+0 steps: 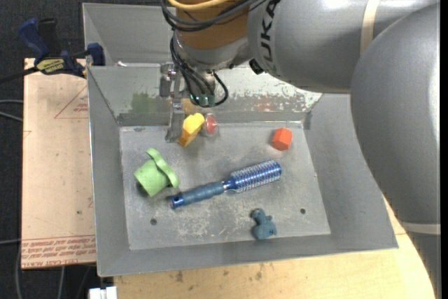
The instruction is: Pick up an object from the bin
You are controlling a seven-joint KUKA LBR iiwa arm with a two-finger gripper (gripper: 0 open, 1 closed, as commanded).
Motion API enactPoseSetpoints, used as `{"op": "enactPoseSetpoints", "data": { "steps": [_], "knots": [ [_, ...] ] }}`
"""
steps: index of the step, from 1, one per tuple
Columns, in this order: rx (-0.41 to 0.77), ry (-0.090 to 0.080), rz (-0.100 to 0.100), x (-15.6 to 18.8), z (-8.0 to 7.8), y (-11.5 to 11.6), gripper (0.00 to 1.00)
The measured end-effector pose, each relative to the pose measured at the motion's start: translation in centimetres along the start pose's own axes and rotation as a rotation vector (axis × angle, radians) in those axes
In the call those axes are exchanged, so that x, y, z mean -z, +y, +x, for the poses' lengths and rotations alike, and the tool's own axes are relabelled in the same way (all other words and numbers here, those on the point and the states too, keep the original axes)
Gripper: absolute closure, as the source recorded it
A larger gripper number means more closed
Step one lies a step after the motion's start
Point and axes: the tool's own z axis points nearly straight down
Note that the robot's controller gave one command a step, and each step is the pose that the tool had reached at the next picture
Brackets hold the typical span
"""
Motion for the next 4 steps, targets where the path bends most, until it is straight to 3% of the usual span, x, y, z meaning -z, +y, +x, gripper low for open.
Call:
{"op": "enactPoseSetpoints", "data": {
  "steps": [1,2,3,4],
  "knots": [
    [0.231,-0.001,0.003,-9.4,2.7,-7.5,0.00],
    [0.116,-0.001,0.002,-8.8,11.8,-13.4,0.00],
    [0.146,-0.006,0.000,-16.9,6.8,-15.4,0.00],
    [0.147,-0.008,-0.001,-16.5,6.9,-15.2,1.00]
  ]
}}
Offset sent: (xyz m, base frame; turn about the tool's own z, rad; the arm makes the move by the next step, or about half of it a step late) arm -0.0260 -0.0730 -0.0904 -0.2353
